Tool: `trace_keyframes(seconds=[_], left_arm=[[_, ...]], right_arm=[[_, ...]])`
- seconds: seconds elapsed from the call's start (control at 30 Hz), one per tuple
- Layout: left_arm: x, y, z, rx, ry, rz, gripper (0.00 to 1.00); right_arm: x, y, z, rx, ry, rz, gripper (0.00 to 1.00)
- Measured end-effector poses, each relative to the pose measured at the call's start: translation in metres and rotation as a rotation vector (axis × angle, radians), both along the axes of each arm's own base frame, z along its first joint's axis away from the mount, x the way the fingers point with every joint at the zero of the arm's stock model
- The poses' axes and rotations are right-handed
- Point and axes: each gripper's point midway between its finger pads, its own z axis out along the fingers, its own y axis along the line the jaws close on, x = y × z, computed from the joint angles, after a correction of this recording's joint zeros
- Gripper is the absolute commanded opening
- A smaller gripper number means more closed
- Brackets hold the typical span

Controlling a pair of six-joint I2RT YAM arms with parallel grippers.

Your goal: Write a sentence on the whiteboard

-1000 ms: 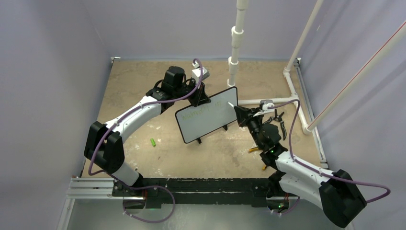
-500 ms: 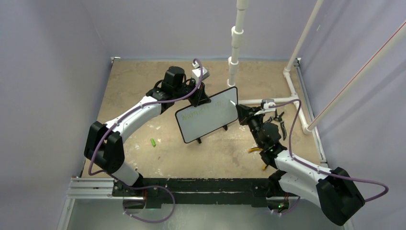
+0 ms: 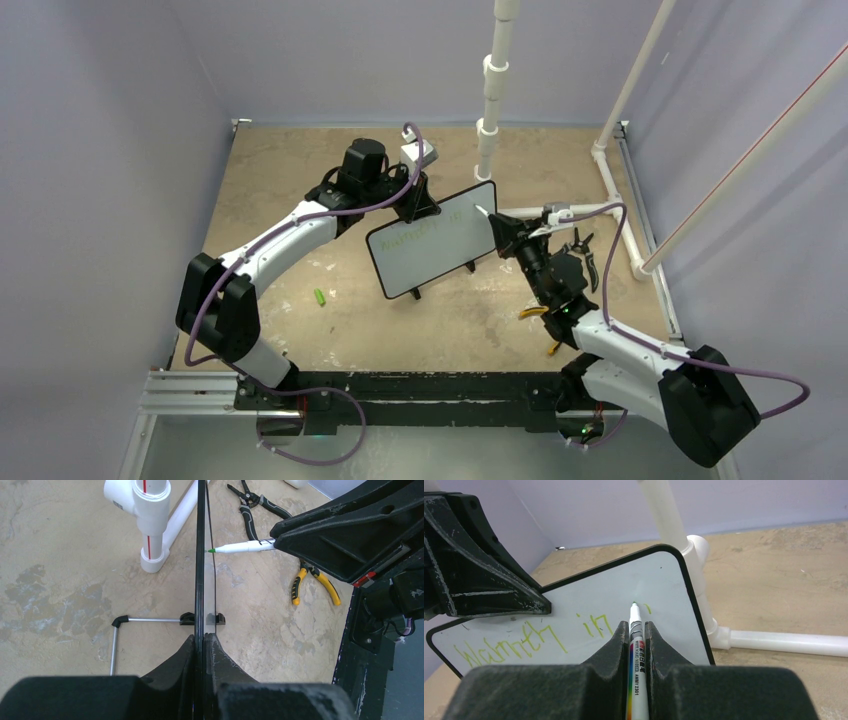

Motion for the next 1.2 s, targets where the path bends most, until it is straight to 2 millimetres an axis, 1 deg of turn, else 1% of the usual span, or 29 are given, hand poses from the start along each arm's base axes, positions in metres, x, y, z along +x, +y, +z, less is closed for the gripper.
trace_keyframes(seconds=[0.17,0.47,0.67,0.97,1.2], left_arm=[[0.001,0.0,0.0,0.001,-0.001,0.003,0.0],[0.001,0.001,0.0,0.001,-0.003,0.006,0.0],[0.001,0.001,0.0,0.001,-0.003,0.007,0.0],[0.002,0.001,0.0,0.002,-0.003,0.009,0.0],[0.002,0.001,0.0,0.002,-0.004,0.011,0.0]], right_arm=[[0.001,0.005,0.0,-0.018,-0.004,0.021,0.0],[0.001,0.007,-0.004,-0.013,0.011,0.033,0.0],[-0.002,0.007,-0.013,-0.006,0.039,0.037,0.0],[-0.002,0.006,-0.018,-0.004,0.06,0.03,0.0],[-0.001,0.0,-0.024,-0.014,0.087,0.0,0.0]])
